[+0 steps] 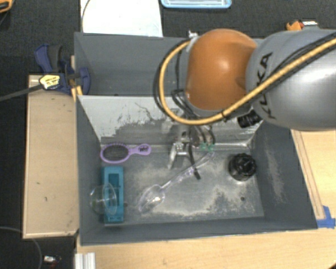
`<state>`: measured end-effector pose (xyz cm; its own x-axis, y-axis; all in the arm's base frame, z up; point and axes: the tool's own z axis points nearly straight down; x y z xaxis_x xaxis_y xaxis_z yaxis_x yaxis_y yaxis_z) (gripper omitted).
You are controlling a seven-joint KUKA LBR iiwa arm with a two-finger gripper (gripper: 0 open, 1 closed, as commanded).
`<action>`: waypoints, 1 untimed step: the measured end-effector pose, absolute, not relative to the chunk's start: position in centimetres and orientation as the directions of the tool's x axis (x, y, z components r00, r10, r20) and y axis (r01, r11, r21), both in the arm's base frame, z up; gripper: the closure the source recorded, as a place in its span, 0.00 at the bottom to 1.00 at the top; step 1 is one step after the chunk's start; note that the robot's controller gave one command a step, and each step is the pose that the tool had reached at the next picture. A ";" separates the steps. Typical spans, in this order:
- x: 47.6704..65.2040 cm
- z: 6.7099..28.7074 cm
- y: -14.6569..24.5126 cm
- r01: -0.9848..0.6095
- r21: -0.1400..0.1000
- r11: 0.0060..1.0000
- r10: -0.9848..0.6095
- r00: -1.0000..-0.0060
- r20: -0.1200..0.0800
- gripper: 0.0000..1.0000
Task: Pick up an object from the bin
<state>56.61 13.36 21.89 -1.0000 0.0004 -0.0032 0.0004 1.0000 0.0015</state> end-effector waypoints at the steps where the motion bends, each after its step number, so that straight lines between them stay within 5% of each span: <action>1: 56.8 15.2 10.2 -0.125 0.001 0.992 -0.125 -0.992 -0.006 0.00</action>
Offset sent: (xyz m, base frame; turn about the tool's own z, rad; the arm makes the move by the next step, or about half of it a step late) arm -0.0038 -0.0605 -0.0589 -0.3000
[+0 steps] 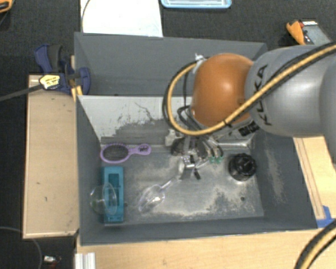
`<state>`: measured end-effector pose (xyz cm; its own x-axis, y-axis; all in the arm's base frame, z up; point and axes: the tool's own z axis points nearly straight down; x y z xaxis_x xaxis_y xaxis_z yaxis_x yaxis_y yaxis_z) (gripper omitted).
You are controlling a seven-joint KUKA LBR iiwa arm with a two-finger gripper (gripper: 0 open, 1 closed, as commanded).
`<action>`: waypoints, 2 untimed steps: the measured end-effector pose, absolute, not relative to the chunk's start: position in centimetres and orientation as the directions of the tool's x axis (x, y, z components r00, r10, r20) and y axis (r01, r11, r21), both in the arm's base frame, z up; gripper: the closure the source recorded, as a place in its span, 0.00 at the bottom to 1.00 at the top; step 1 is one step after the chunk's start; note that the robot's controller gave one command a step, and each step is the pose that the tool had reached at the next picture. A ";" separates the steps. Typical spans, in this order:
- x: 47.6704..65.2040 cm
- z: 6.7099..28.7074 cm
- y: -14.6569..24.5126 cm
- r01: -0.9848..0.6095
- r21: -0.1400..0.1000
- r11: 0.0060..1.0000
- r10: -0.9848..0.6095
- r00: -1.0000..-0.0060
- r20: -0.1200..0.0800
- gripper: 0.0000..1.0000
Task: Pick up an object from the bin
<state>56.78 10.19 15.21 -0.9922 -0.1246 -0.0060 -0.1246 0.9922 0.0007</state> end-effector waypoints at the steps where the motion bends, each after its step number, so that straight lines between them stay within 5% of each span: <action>1: 56.3 15.8 7.5 -0.294 0.000 0.956 -0.294 -0.956 -0.010 0.00; 2: 56.5 14.8 6.2 -0.456 -0.001 0.890 -0.456 -0.890 -0.007 0.00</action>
Offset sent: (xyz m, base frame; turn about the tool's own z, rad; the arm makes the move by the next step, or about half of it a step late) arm -0.0034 -0.0448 -0.0109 -0.3906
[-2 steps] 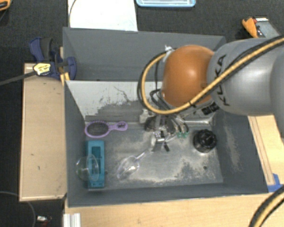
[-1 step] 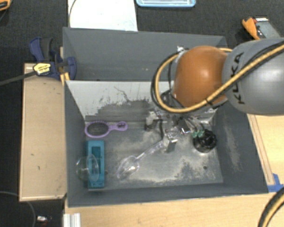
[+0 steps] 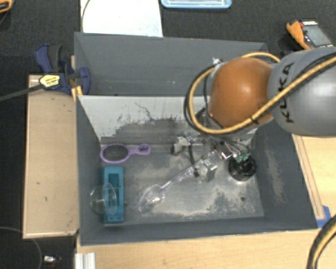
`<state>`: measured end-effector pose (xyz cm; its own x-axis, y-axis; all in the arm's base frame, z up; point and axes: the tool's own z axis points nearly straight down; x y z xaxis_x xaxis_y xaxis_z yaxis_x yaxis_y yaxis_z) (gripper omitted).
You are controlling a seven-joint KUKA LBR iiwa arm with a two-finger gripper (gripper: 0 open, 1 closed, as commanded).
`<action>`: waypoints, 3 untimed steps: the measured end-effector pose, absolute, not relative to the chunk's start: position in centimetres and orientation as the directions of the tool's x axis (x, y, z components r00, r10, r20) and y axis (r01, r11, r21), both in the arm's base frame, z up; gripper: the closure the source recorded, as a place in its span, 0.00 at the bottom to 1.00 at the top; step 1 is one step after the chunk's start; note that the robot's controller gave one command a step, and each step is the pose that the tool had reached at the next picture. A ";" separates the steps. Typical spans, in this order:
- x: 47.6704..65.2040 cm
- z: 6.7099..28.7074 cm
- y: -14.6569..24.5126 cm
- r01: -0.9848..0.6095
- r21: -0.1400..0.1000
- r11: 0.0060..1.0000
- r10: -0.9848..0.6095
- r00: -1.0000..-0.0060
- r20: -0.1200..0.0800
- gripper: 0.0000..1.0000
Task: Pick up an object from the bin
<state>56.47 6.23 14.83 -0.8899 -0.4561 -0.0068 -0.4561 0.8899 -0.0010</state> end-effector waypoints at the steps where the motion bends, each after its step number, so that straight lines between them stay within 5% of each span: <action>1: 57.8 6.7 6.1 -0.610 -0.006 0.792 -0.610 -0.792 -0.014 0.00; 2: 58.5 7.2 7.8 -0.750 -0.017 0.661 -0.750 -0.661 -0.023 1.00; 3: 58.5 7.2 7.8 -0.750 -0.017 0.662 -0.750 -0.661 -0.023 1.00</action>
Offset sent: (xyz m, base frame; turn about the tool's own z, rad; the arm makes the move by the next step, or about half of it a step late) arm 0.0184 0.0150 -0.0783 -0.3789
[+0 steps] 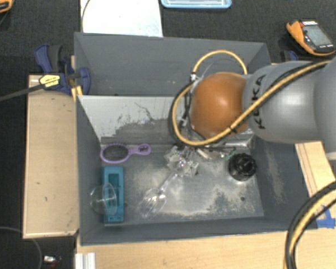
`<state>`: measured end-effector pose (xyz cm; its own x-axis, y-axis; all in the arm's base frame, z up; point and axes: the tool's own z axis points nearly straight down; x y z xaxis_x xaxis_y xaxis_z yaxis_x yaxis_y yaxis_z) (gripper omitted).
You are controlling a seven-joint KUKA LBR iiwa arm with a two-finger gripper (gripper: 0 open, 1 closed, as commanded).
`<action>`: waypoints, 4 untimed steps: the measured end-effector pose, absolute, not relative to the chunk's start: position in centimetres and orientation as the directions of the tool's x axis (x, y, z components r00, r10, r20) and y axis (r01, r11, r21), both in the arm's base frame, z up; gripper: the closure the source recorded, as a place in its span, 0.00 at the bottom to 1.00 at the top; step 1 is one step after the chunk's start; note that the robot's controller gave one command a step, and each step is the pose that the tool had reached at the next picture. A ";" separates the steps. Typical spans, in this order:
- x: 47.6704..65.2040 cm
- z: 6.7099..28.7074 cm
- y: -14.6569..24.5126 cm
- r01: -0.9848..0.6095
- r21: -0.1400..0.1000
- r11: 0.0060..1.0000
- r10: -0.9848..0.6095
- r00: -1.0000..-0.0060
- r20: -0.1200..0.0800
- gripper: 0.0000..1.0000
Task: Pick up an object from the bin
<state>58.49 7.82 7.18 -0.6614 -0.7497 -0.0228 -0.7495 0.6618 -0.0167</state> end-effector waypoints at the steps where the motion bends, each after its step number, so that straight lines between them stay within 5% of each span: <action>1: 58.5 7.2 7.8 -0.748 -0.016 0.663 -0.749 -0.663 -0.023 1.00; 4: 58.6 9.6 7.9 -0.743 -0.020 0.669 -0.743 -0.668 -0.032 1.00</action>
Offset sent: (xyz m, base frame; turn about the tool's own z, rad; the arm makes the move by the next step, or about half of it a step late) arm 0.0001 -0.0001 0.0057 0.0008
